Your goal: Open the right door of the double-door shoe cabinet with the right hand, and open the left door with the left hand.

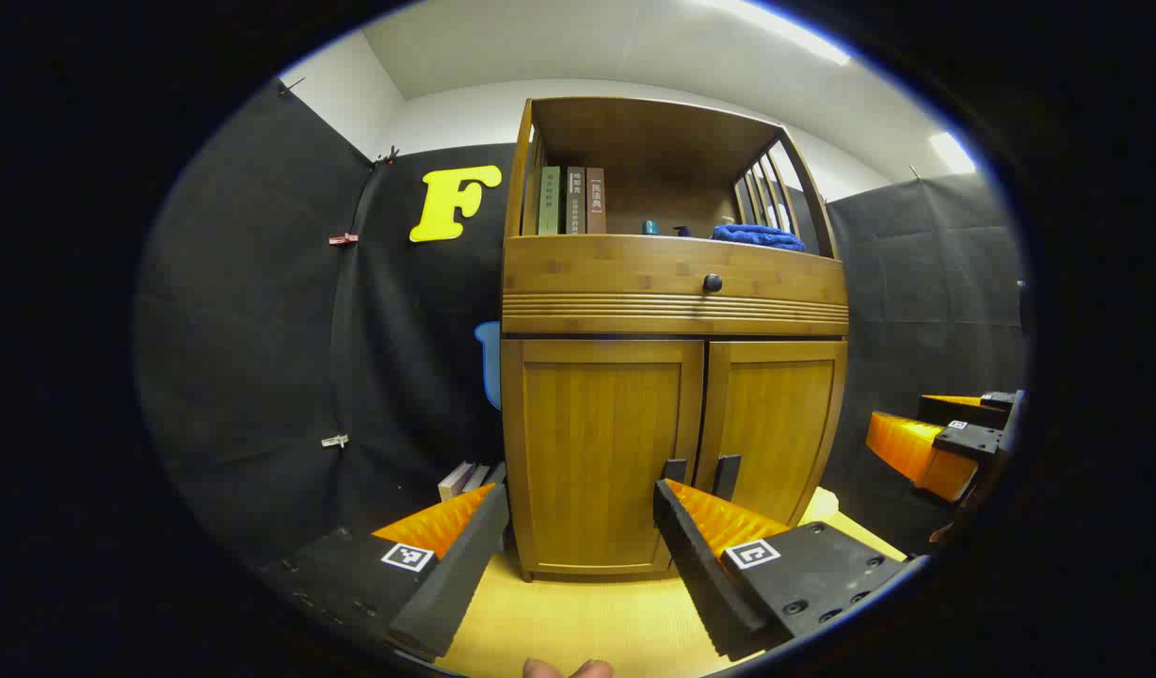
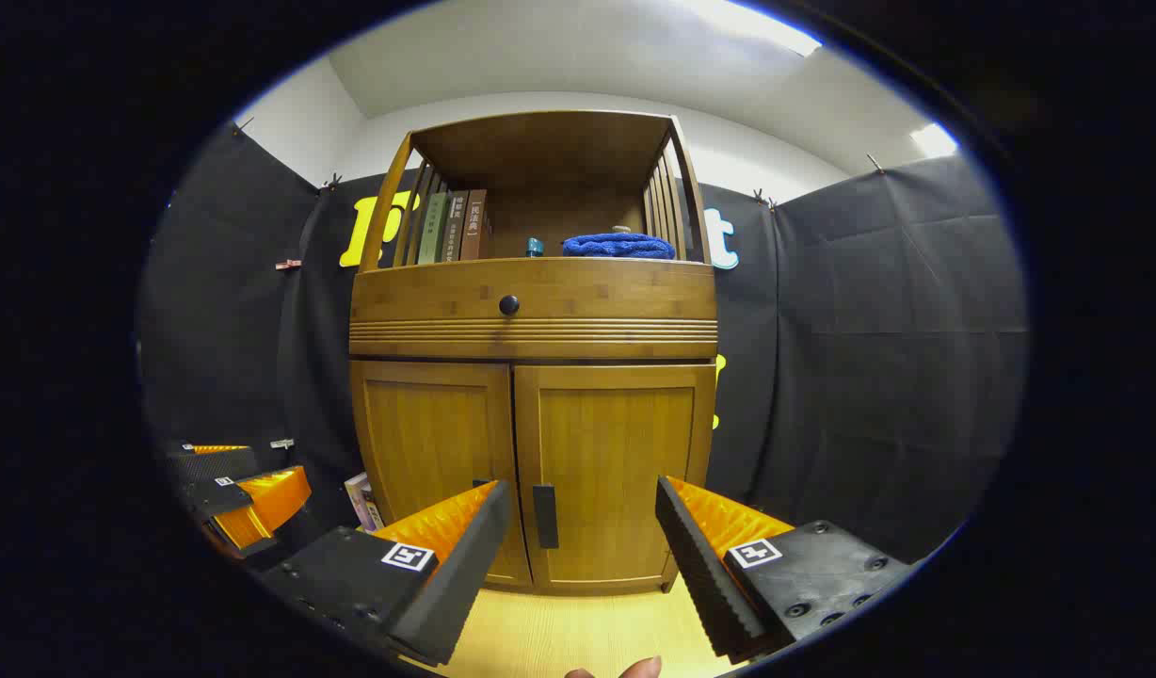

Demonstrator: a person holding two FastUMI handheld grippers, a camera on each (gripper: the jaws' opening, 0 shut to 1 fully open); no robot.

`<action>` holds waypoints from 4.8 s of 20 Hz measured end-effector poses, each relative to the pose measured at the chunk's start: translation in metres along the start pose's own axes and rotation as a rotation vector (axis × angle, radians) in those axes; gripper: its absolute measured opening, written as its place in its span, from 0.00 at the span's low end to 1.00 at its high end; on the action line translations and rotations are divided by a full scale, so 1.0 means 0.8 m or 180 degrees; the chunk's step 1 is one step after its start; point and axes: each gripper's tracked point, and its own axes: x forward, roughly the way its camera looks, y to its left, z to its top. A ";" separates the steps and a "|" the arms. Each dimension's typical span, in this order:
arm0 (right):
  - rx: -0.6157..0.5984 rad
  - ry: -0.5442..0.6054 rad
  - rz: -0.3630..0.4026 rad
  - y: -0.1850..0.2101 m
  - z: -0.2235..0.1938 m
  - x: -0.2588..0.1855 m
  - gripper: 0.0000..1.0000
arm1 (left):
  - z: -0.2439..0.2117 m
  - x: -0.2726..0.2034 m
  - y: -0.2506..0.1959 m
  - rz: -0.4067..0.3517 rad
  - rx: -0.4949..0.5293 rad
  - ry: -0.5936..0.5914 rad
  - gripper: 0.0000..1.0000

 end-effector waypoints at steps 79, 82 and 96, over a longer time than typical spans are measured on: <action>0.0330 0.0856 0.0391 -0.173 -0.216 0.026 0.24 | -0.028 -0.006 -0.107 0.0275 0.0141 0.0000 0.96; 0.0266 0.0889 0.0358 -0.200 -0.212 0.023 0.23 | -0.028 0.005 -0.133 0.0244 0.0130 -0.0011 0.97; 0.0162 0.0725 0.0698 -0.314 -0.175 0.002 0.18 | -0.035 0.049 -0.221 0.0277 0.0092 0.0002 0.97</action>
